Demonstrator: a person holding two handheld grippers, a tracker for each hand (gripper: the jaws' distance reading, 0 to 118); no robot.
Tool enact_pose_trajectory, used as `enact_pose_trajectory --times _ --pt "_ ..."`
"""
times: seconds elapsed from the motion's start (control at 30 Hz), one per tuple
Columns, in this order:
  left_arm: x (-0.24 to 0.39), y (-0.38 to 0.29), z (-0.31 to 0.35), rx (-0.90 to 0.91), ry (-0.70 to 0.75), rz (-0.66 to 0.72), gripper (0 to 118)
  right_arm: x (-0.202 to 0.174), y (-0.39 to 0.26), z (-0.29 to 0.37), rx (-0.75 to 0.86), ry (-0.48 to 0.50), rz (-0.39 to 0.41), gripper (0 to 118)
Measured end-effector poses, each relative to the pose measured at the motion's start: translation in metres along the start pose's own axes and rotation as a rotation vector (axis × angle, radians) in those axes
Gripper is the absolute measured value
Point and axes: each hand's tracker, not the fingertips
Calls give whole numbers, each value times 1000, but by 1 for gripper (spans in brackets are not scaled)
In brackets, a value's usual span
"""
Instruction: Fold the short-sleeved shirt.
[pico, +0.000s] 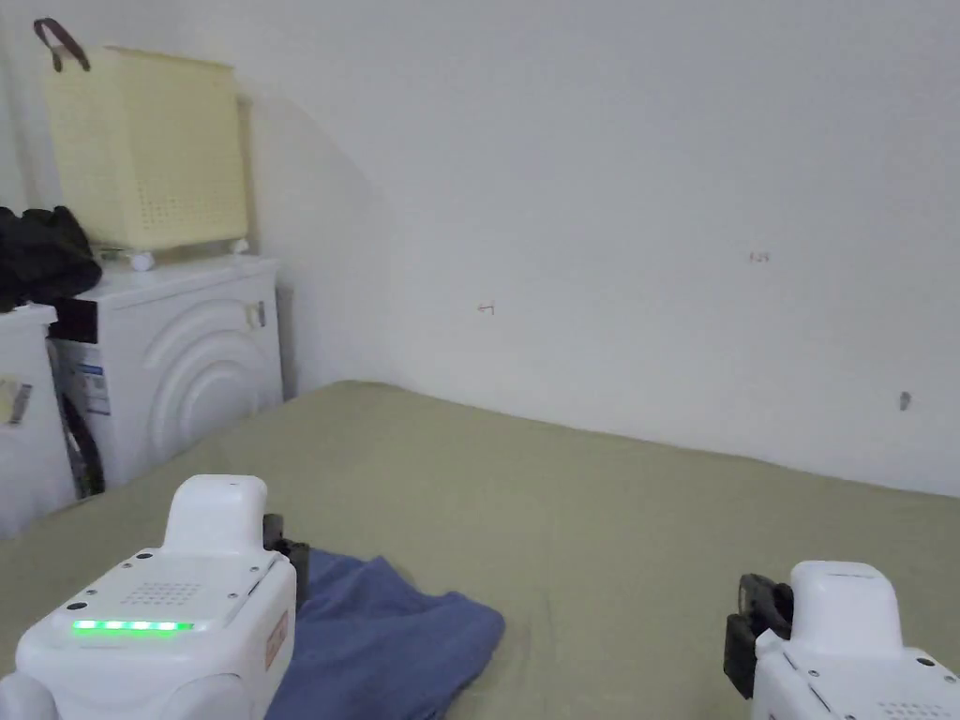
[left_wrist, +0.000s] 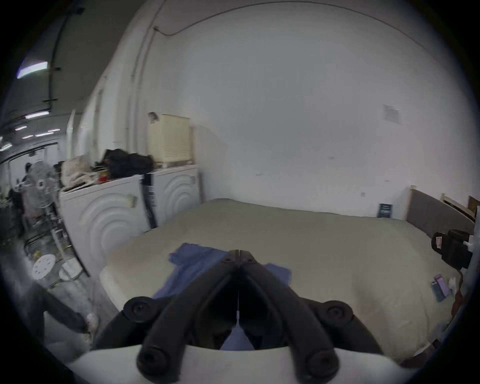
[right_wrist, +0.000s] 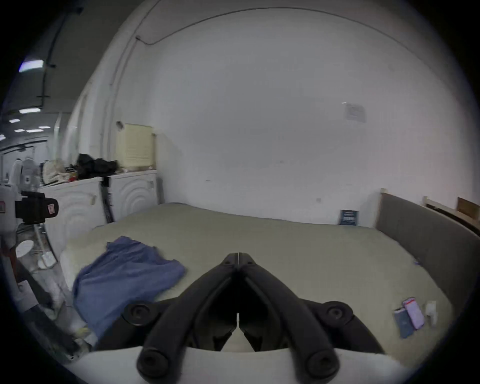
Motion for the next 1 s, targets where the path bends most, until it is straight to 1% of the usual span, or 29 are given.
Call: enact_pose_trajectory --times 0.07,0.13,0.2,0.33,0.43,0.63,0.73,0.87,1.0 --pt "-30 -4 2 -9 63 20 0 -30 0 -14 -3 64 2 0" --pt "-53 -6 4 -16 100 29 0 -51 3 -26 -4 118 7 0" --pt "-70 -9 5 -25 156 24 0 -68 5 -34 -2 151 5 0" --pt "-94 -14 3 -44 190 34 0 -87 6 -47 -5 187 -2 0" --pt "-101 -17 -4 -57 205 29 0 -93 4 -56 -14 199 1 0" --pt "-90 -23 -42 -94 166 12 0 -85 -7 -73 -46 185 -3 0" --pt "-70 -33 -79 -148 97 -10 0 -74 -17 -81 -68 164 14 0" --pt "-42 -56 -141 -282 -16 15 0 -55 -39 -93 -124 132 13 0" --pt "-14 -94 -220 -481 -126 19 2 -35 -70 -104 -206 96 20 0"
